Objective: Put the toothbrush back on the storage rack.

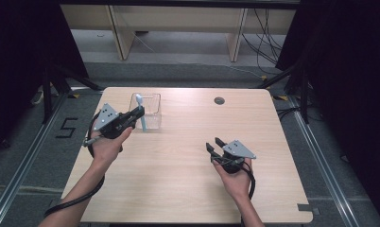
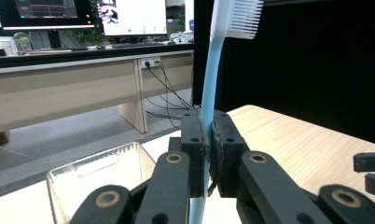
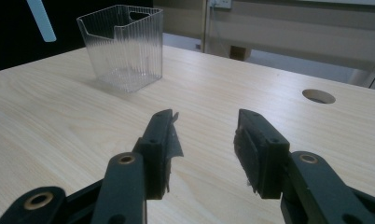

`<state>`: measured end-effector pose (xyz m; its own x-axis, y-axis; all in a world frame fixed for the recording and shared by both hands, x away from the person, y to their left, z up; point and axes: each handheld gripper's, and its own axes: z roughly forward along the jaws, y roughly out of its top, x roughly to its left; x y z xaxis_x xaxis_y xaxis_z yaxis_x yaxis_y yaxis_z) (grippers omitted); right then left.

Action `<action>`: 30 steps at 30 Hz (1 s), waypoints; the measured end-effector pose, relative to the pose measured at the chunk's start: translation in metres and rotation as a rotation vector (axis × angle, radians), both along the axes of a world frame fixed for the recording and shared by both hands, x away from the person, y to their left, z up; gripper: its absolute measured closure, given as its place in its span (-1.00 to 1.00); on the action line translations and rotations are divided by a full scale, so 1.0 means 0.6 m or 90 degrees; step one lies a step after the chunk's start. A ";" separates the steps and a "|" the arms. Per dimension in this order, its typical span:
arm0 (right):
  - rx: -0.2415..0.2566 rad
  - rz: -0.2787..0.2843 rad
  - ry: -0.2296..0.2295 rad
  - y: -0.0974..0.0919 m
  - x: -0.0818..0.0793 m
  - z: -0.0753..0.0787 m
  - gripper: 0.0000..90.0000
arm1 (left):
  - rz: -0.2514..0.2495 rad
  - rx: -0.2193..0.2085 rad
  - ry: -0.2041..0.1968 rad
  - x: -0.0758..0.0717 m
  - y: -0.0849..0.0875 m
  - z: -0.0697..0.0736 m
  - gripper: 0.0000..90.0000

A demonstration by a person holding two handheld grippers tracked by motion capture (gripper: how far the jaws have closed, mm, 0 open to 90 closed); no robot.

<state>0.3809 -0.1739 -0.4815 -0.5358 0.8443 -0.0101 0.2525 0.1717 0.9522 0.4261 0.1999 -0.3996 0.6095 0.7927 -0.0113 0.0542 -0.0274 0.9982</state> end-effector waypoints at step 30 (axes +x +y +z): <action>0.000 -0.006 0.003 0.001 0.000 -0.004 0.27 | 0.050 -0.015 -0.012 0.030 0.033 0.006 0.87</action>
